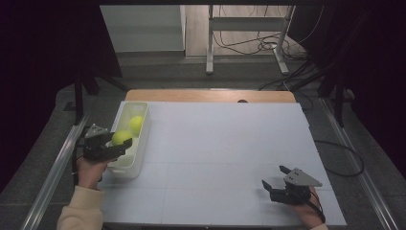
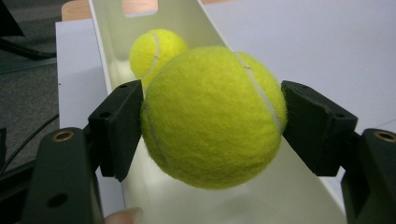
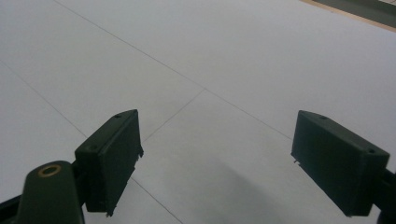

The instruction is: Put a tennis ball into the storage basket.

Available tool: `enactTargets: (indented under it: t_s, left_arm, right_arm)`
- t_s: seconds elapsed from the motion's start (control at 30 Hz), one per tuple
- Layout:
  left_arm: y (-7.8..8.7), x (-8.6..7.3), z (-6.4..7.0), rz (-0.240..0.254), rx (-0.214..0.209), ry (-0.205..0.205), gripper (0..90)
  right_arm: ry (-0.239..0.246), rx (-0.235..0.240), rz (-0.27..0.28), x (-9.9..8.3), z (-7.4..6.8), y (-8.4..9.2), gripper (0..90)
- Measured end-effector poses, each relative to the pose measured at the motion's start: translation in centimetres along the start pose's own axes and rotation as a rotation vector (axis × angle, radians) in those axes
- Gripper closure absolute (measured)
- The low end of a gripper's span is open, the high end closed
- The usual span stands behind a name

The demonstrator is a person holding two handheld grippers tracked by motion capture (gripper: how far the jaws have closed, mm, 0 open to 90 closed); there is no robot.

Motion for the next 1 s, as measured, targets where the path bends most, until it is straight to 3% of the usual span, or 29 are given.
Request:
enactTargets:
  t_s: [0.27,0.7,0.8,0.9,1.0]
  left_arm:
    - [-0.16,-0.13,0.02,-0.029,-0.004,-0.008,25.4]
    - [-0.22,-0.18,0.08,-0.031,-0.003,-0.016,25.2]
    - [0.07,0.1,0.08,0.017,-0.008,-0.016,22.1]
    - [0.42,0.34,0.09,0.034,-0.023,-0.002,15.2]
    - [0.71,0.44,0.26,0.055,-0.034,-0.013,13.8]
  right_arm:
    - [0.0,0.0,0.0,-0.01,0.0,-0.01,16.5]
    - [-0.002,0.001,0.001,0.0,0.01,0.0,16.5]
    - [-0.001,0.001,0.0,-0.01,0.0,-0.01,16.5]
    - [-0.002,0.002,0.0,-0.01,0.01,0.0,16.5]
    - [-0.001,0.002,0.0,0.0,-0.01,-0.01,16.5]
Point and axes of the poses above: each handheld gripper's, and its own axes: y roughly backward along the jaws, x roughly out of its top, z roughly to its right, the point moved 5 cm from there along -y, roughly forward along the jaws, and after that the axes turned 10 degrees about y, right-handed, at the moved point
